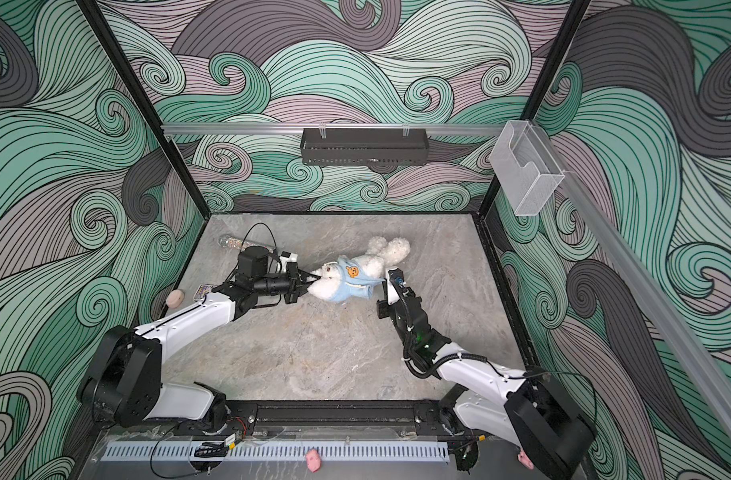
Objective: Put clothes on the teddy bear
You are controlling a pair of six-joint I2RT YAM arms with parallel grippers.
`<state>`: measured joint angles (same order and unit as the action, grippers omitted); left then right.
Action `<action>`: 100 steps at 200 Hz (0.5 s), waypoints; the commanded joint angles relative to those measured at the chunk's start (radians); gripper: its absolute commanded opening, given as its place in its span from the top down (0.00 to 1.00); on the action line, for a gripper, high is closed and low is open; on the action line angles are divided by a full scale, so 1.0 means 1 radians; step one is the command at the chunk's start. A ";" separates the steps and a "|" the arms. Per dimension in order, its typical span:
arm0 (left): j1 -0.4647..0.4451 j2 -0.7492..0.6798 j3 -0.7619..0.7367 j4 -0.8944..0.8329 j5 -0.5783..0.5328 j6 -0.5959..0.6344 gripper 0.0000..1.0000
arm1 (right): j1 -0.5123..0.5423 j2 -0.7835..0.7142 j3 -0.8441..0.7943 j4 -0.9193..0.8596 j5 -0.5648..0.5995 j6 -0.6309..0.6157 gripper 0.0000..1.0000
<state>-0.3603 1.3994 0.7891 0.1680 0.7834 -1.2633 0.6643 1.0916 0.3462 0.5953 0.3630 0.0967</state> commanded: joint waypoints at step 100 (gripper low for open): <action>0.100 0.008 0.088 -0.312 -0.014 0.352 1.00 | -0.348 -0.107 0.009 -0.306 0.006 0.248 1.00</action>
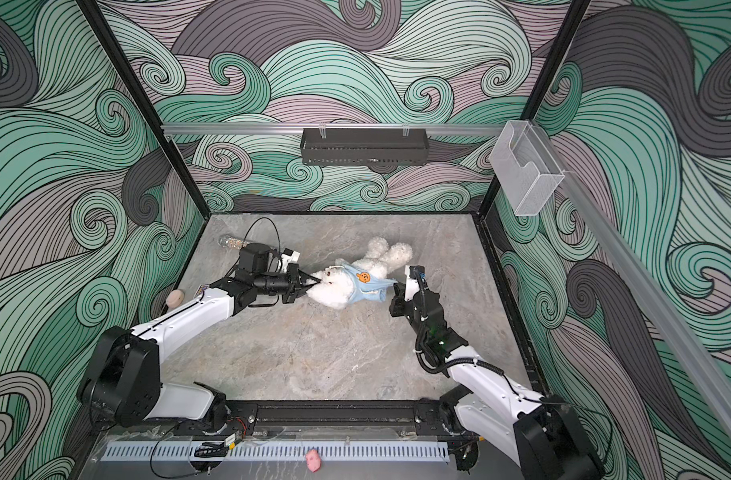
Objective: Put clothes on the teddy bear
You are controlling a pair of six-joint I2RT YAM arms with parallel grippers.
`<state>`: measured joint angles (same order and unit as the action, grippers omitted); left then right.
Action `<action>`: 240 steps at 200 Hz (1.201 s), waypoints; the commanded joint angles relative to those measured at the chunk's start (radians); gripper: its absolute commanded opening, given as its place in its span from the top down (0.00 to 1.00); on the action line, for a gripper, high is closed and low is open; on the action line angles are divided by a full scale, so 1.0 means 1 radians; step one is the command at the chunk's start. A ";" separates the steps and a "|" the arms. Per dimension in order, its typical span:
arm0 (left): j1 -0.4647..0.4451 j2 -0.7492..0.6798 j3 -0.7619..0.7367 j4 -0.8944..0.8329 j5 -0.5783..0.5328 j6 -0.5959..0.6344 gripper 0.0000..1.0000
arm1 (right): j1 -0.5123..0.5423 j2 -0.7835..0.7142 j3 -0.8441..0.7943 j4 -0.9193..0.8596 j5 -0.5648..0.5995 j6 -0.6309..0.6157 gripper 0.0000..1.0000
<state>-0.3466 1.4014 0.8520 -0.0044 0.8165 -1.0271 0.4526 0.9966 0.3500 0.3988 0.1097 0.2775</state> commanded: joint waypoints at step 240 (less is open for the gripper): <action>-0.260 0.080 0.110 -0.352 -0.997 0.748 1.00 | -0.335 0.071 0.050 -0.089 -0.370 0.391 1.00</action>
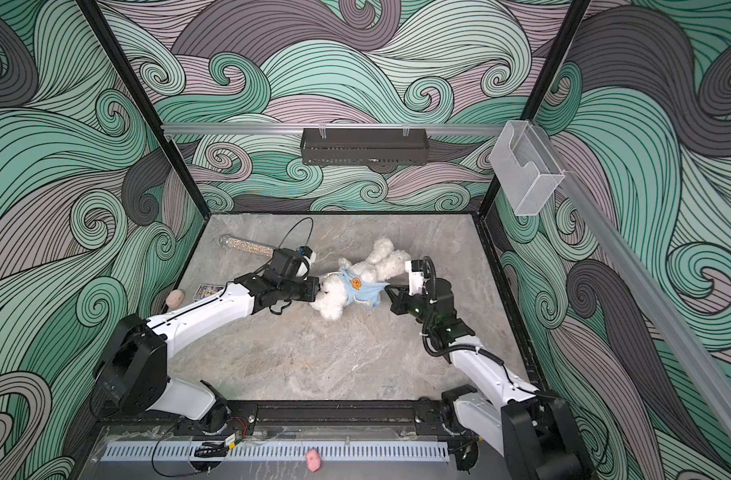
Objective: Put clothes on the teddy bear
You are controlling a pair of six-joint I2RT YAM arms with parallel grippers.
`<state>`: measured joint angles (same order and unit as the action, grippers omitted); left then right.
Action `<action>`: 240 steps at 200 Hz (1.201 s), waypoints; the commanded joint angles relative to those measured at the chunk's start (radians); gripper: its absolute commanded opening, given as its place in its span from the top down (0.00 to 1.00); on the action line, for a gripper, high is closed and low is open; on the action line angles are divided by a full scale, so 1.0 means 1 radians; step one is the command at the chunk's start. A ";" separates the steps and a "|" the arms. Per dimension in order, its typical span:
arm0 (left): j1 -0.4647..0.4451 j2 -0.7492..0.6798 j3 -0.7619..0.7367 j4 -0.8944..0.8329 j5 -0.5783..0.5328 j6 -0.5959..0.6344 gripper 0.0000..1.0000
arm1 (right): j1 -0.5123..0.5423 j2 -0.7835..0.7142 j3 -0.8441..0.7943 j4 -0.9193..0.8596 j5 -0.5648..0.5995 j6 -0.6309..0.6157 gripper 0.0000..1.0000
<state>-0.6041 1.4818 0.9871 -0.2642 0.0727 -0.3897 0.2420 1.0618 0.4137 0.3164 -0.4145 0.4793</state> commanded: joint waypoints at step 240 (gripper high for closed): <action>-0.013 -0.025 -0.210 0.527 0.202 0.240 1.00 | 0.207 0.409 0.192 0.019 -0.146 -0.008 0.74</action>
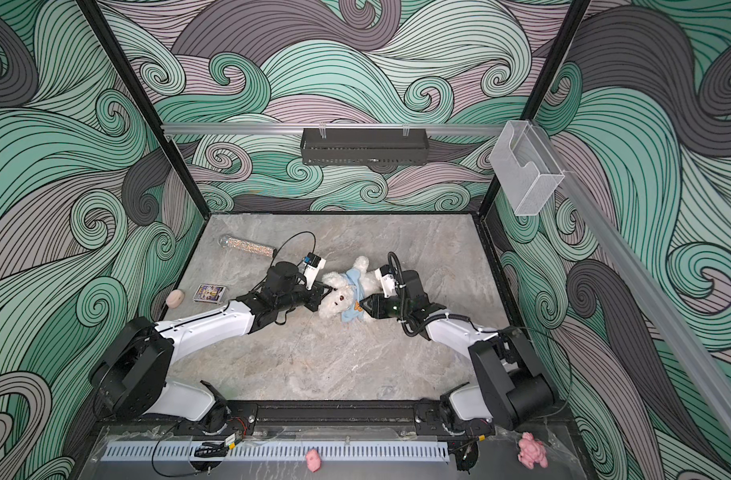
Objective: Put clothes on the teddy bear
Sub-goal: 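Lower the bear with the left gripper while the right grasps the hoodie hem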
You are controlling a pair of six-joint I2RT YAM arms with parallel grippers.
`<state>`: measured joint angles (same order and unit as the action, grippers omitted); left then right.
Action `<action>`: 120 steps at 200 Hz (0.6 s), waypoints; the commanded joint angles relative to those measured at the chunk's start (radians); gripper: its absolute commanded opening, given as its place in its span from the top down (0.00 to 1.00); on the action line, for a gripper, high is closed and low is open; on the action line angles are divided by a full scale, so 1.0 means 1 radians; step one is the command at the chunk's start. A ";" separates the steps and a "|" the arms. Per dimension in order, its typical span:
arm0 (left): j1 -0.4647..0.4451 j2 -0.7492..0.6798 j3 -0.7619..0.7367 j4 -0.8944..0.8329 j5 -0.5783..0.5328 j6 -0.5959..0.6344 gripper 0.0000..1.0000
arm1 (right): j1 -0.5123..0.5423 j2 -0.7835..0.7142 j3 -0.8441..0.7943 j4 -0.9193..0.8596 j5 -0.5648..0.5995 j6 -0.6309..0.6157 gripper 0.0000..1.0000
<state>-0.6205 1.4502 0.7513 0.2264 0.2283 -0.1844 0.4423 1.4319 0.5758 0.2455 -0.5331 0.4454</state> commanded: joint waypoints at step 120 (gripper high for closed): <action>-0.176 0.035 -0.049 -0.167 -0.200 0.693 1.00 | -0.447 -0.404 -0.124 0.118 0.007 0.499 1.00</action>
<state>-0.7738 1.4513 0.7315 0.2531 0.1181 0.3286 0.1223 1.0966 0.4179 0.3721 -0.6392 0.8547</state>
